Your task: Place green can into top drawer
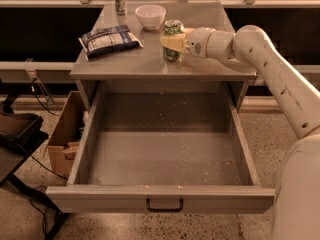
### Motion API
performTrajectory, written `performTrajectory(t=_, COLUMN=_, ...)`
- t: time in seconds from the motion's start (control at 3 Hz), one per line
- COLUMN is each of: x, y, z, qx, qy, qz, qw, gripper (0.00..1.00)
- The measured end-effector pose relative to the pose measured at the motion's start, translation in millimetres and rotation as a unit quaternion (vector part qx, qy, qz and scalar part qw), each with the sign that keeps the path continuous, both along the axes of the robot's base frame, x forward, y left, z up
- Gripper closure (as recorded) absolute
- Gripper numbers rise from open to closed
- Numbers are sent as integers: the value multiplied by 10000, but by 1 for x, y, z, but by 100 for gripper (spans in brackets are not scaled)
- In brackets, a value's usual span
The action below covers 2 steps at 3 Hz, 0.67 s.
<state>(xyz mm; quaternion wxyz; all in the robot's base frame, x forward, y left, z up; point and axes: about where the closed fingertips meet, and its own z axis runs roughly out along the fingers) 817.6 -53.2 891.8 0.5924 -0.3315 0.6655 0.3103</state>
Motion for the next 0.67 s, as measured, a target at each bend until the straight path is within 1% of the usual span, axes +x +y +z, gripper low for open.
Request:
performTrajectory(t=0.33, x=-4, y=2, z=11, qx=50, qy=-125, qz=47, qw=9999, gripper=100)
performTrajectory(t=0.67, x=-31, y=-4, z=56, qx=135, qy=-509, qz=-51, qw=9986, gripper=100)
